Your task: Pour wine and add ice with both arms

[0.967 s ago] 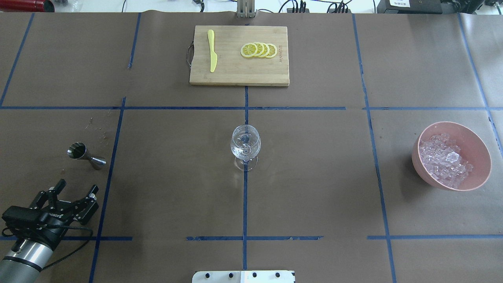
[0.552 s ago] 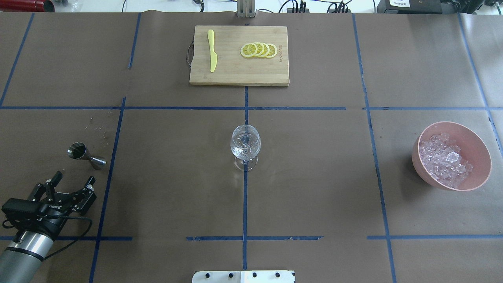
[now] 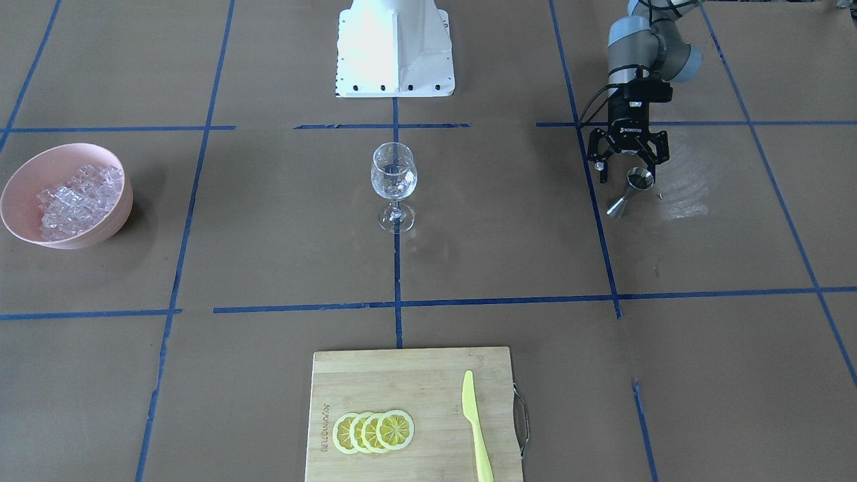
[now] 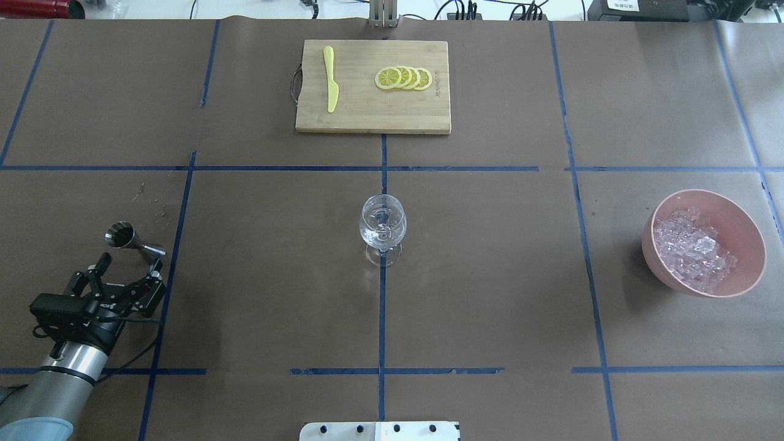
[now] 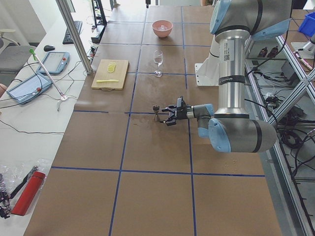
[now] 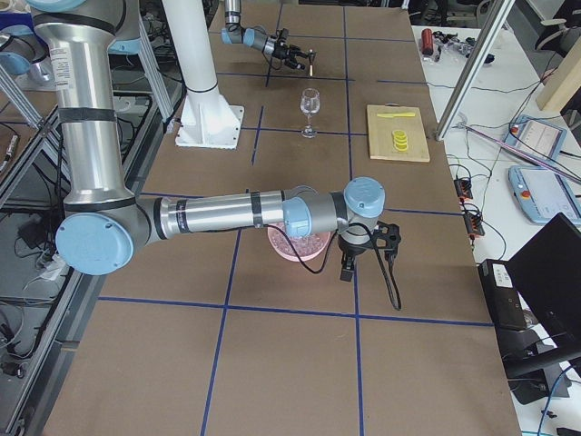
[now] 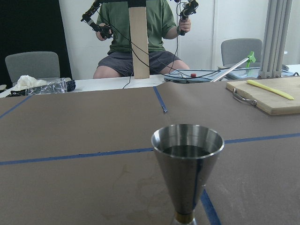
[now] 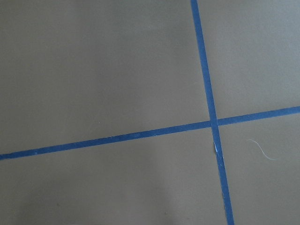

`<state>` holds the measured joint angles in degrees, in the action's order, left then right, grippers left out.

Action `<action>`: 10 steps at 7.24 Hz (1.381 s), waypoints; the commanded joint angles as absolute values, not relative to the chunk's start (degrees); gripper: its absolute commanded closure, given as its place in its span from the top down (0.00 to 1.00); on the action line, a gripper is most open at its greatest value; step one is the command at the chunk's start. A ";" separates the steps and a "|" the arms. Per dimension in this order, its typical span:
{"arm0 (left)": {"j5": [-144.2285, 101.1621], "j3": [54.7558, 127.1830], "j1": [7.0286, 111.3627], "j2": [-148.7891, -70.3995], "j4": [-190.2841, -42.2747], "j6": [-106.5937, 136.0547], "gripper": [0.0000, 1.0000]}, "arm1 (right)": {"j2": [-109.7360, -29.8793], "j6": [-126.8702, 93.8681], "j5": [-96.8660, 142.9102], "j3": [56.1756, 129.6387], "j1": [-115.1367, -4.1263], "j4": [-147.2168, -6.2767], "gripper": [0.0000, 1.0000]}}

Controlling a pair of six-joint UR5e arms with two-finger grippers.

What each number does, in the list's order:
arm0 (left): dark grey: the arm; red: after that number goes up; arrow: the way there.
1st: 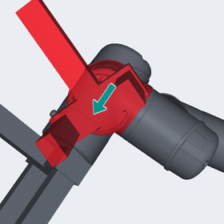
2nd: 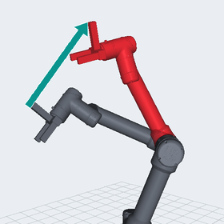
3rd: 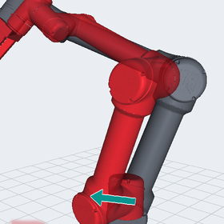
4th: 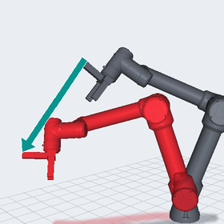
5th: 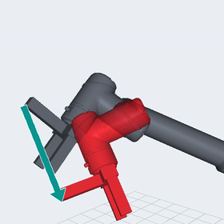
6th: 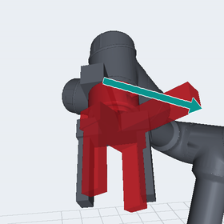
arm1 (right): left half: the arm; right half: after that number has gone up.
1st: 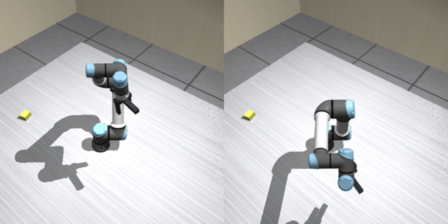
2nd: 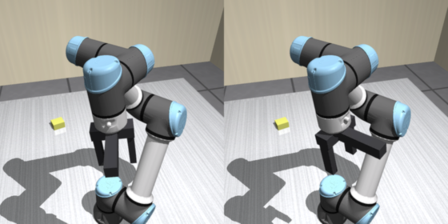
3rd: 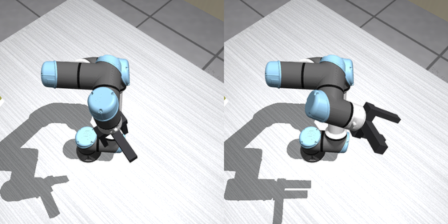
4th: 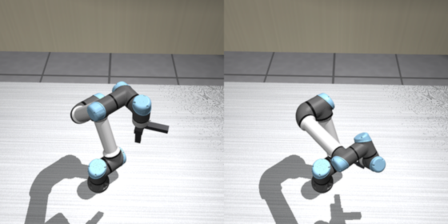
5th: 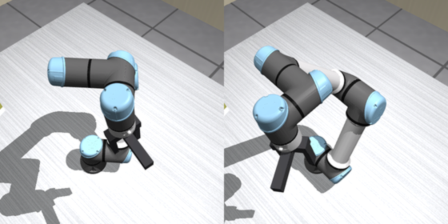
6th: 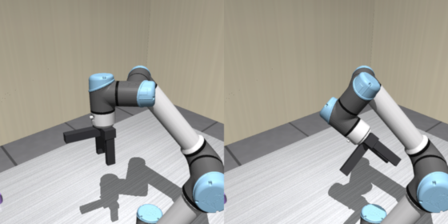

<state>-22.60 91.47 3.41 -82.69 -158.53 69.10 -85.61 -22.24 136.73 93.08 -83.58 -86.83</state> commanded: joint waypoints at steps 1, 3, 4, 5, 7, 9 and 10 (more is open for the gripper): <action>-23.55 91.23 4.74 -83.58 -158.55 68.55 0.97 | -85.61 -22.24 136.84 92.81 -83.58 -86.84 1.00; -24.52 89.92 6.15 -83.58 -158.73 68.64 0.96 | -85.61 -22.24 136.76 92.81 -83.58 -86.84 1.00; -25.74 89.74 6.33 -83.67 -158.90 68.64 0.94 | -85.61 -22.24 136.84 92.81 -83.58 -86.84 1.00; -26.01 89.74 6.42 -83.67 -158.99 68.64 0.91 | -85.61 -22.24 136.85 92.90 -83.58 -86.84 1.00; -26.10 89.74 6.42 -83.93 -159.17 68.64 0.67 | -85.61 -22.24 136.85 92.90 -83.58 -86.84 1.00; -26.19 89.74 6.42 -84.11 -159.26 68.64 0.43 | -85.61 -22.24 136.67 92.81 -83.58 -86.84 1.00; -26.19 89.74 6.42 -84.11 -159.26 68.64 0.37 | -85.52 -22.24 136.67 92.81 -83.58 -86.84 1.00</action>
